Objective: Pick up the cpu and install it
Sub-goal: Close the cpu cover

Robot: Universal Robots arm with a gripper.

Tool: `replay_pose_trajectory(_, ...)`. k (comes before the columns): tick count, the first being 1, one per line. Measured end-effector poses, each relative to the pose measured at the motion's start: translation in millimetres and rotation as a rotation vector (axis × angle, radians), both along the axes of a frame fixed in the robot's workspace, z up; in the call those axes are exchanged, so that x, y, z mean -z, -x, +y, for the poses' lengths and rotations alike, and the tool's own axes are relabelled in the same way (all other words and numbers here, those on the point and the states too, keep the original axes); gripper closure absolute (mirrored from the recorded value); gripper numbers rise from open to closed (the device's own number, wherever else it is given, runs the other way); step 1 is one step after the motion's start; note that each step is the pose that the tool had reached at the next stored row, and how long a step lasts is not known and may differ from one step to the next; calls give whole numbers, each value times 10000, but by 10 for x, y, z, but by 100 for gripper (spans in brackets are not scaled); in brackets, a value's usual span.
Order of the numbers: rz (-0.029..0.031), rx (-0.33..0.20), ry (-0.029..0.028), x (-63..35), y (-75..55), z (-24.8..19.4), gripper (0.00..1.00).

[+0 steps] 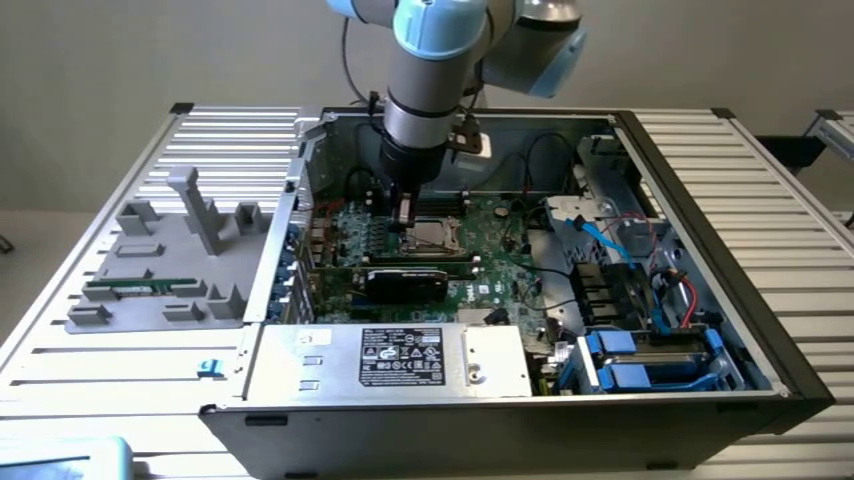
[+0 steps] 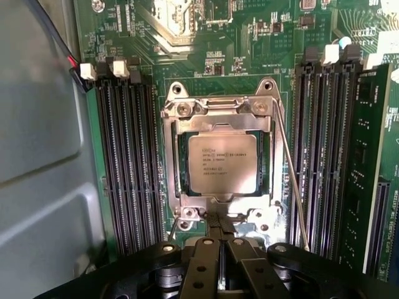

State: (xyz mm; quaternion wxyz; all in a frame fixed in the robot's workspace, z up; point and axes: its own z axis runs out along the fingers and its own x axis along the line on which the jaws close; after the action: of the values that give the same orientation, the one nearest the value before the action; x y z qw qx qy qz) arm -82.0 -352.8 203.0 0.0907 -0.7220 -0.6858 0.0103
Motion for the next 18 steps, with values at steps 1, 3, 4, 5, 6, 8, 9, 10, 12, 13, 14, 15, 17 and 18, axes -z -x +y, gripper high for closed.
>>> replay_pose_trajectory(1, 2, 0, 2, -9, 18, 0, 89)
replay_pose_trajectory(3, -1, 0, 0, -39, 60, 0, 89)
replay_pose_trajectory(4, -3, 0, -2, -72, 85, 0, 89)
replay_pose_trajectory(5, -3, 0, 0, -120, 112, 0, 89)
replay_pose_trajectory(6, -3, 1, 0, -165, 138, 0, 89)
replay_pose_trajectory(8, -2, 0, 0, -255, 189, 0, 89)
replay_pose_trajectory(9, -3, 0, -1, -299, 213, 0, 89)
replay_pose_trajectory(10, -2, 0, 0, -345, 236, 0, 89)
replay_pose_trajectory(12, -5, 1, -1, -436, 278, 0, 89)
replay_pose_trajectory(13, -8, 1, -1, -478, 296, 0, 89)
replay_pose_trajectory(14, -11, 0, 0, -520, 314, 0, 89)
replay_pose_trajectory(15, -16, 0, -1, -559, 330, 0, 89)
replay_pose_trajectory(17, -42, 1, -1, -622, 358, 0, 89)
replay_pose_trajectory(18, -69, 0, -1, -642, 370, 0, 89)
